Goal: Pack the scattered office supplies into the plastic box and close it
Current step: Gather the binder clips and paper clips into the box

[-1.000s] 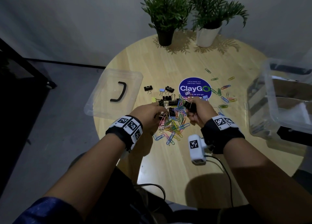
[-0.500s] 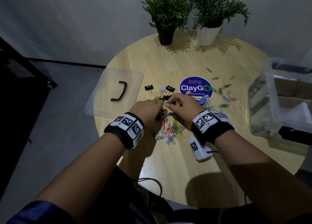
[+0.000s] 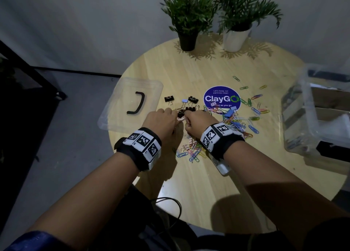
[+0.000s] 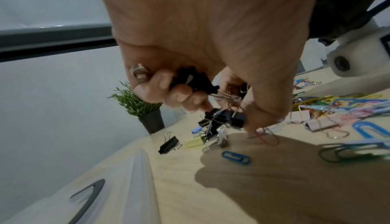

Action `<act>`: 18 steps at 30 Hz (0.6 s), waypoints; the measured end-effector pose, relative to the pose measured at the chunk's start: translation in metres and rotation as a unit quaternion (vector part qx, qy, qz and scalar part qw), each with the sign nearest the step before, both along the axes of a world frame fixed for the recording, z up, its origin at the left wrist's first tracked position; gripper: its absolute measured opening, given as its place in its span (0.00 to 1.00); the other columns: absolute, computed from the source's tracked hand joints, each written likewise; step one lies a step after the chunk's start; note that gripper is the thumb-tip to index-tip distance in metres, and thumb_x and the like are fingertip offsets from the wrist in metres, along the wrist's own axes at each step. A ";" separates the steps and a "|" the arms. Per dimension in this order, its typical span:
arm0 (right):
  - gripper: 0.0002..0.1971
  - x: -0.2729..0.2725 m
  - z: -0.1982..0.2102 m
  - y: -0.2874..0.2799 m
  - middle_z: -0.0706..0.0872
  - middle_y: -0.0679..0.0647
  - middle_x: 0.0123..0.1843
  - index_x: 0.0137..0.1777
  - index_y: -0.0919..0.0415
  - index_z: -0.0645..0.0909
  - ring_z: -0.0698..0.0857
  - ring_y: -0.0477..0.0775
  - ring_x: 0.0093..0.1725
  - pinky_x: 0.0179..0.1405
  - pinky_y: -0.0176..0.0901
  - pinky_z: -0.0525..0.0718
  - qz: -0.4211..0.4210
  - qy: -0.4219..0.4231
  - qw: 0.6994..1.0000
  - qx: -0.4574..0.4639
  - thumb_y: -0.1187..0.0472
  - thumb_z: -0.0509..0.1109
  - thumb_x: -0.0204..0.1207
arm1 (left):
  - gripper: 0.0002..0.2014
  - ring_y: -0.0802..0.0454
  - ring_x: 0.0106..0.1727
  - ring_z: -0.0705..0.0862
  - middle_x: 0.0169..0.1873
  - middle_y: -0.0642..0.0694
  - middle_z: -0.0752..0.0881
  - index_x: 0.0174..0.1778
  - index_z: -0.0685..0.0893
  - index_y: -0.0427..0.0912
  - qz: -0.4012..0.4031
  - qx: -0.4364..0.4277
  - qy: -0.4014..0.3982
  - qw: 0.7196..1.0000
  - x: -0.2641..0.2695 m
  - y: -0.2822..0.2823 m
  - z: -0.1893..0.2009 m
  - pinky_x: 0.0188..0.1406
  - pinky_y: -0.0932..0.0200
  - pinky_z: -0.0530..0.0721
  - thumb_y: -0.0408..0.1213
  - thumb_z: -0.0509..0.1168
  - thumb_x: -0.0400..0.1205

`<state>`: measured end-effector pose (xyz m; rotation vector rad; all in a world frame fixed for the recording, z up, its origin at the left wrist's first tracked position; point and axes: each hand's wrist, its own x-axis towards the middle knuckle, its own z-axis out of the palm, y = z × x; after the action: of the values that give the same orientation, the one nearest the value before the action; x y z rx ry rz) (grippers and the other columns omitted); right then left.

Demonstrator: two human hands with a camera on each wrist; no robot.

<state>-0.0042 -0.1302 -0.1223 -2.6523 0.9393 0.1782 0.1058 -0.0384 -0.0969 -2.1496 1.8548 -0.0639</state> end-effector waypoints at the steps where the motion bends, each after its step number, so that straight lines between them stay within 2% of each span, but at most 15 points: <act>1: 0.03 -0.003 0.000 0.000 0.78 0.58 0.40 0.47 0.59 0.70 0.83 0.64 0.45 0.38 0.48 0.76 -0.007 -0.008 1.000 0.003 0.60 0.61 0.79 | 0.18 0.41 0.60 0.81 0.60 0.40 0.80 0.64 0.72 0.39 0.010 -0.004 0.005 1.000 0.001 0.001 -0.001 0.40 0.52 0.75 0.46 0.54 0.84; 4: 0.02 -0.019 0.005 -0.001 0.80 0.57 0.37 0.45 0.60 0.70 0.81 0.62 0.39 0.37 0.49 0.79 -0.048 -0.082 0.995 -0.008 0.63 0.62 0.77 | 0.17 0.41 0.57 0.83 0.59 0.41 0.82 0.65 0.71 0.39 0.024 -0.020 0.010 0.999 -0.004 0.000 -0.002 0.35 0.53 0.71 0.43 0.56 0.83; 5: 0.02 -0.027 0.008 0.000 0.81 0.57 0.36 0.45 0.61 0.72 0.81 0.61 0.37 0.35 0.49 0.80 -0.065 -0.113 0.991 -0.015 0.63 0.62 0.78 | 0.15 0.42 0.53 0.85 0.55 0.42 0.84 0.63 0.74 0.39 0.019 -0.032 0.006 0.999 -0.007 0.000 -0.003 0.32 0.55 0.72 0.41 0.59 0.82; 7: 0.02 -0.042 0.013 0.004 0.81 0.57 0.35 0.44 0.61 0.72 0.79 0.60 0.35 0.33 0.49 0.79 -0.090 -0.161 0.982 -0.034 0.64 0.62 0.78 | 0.14 0.48 0.33 0.87 0.37 0.46 0.87 0.49 0.83 0.43 0.001 -0.037 -0.012 0.999 -0.013 -0.001 0.001 0.19 0.61 0.71 0.41 0.73 0.69; 8: 0.03 -0.050 0.015 0.006 0.81 0.57 0.34 0.43 0.61 0.72 0.79 0.60 0.34 0.32 0.50 0.79 -0.092 -0.175 0.979 -0.047 0.65 0.62 0.78 | 0.14 0.50 0.24 0.84 0.29 0.49 0.85 0.42 0.85 0.44 -0.013 -0.052 -0.022 0.998 -0.014 -0.002 0.000 0.14 0.64 0.68 0.39 0.76 0.62; 9: 0.04 -0.057 0.016 0.009 0.80 0.57 0.34 0.42 0.61 0.71 0.78 0.60 0.34 0.32 0.50 0.78 -0.091 -0.185 0.977 -0.058 0.65 0.63 0.77 | 0.14 0.50 0.21 0.82 0.26 0.49 0.84 0.39 0.85 0.45 -0.024 -0.068 -0.030 0.997 -0.016 -0.005 0.000 0.12 0.66 0.66 0.37 0.75 0.58; 10: 0.05 -0.063 0.017 0.010 0.79 0.56 0.33 0.41 0.60 0.71 0.78 0.59 0.34 0.31 0.50 0.77 -0.090 -0.193 0.975 -0.068 0.66 0.63 0.76 | 0.13 0.50 0.21 0.81 0.26 0.49 0.83 0.38 0.85 0.44 -0.033 -0.082 -0.036 0.995 -0.019 -0.006 0.001 0.12 0.66 0.65 0.35 0.73 0.58; 12: 0.08 -0.072 0.017 0.012 0.78 0.53 0.33 0.39 0.58 0.69 0.77 0.58 0.34 0.28 0.46 0.72 -0.089 -0.194 0.973 -0.086 0.66 0.64 0.76 | 0.09 0.50 0.22 0.81 0.27 0.49 0.83 0.38 0.86 0.44 -0.056 -0.117 -0.038 0.991 -0.029 -0.008 0.013 0.12 0.66 0.65 0.34 0.62 0.66; 14: 0.09 -0.078 0.018 0.013 0.77 0.53 0.33 0.38 0.56 0.67 0.76 0.57 0.34 0.28 0.44 0.69 -0.095 -0.198 0.971 -0.089 0.65 0.65 0.76 | 0.18 0.50 0.24 0.83 0.28 0.48 0.84 0.39 0.86 0.43 -0.089 -0.130 -0.028 0.987 -0.042 -0.007 0.022 0.12 0.66 0.67 0.33 0.50 0.68; 15: 0.10 -0.082 0.020 0.013 0.77 0.53 0.33 0.38 0.56 0.67 0.75 0.57 0.33 0.29 0.46 0.71 -0.117 -0.214 0.966 -0.079 0.64 0.65 0.76 | 0.20 0.49 0.28 0.85 0.32 0.47 0.85 0.43 0.86 0.42 -0.098 -0.130 -0.022 0.986 -0.046 -0.007 0.029 0.14 0.64 0.68 0.33 0.49 0.69; 18: 0.11 -0.097 0.028 0.008 0.77 0.54 0.30 0.37 0.58 0.67 0.75 0.57 0.31 0.29 0.48 0.74 -0.210 -0.293 0.932 -0.031 0.63 0.67 0.76 | 0.18 0.41 0.51 0.84 0.54 0.42 0.81 0.63 0.76 0.39 -0.046 -0.093 0.015 0.994 -0.049 -0.017 0.044 0.29 0.52 0.71 0.32 0.62 0.75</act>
<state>-0.1009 -0.1219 -0.0946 -2.2549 1.2565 -0.7109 0.0573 -0.0558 -0.0532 -2.1934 2.0389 -0.2336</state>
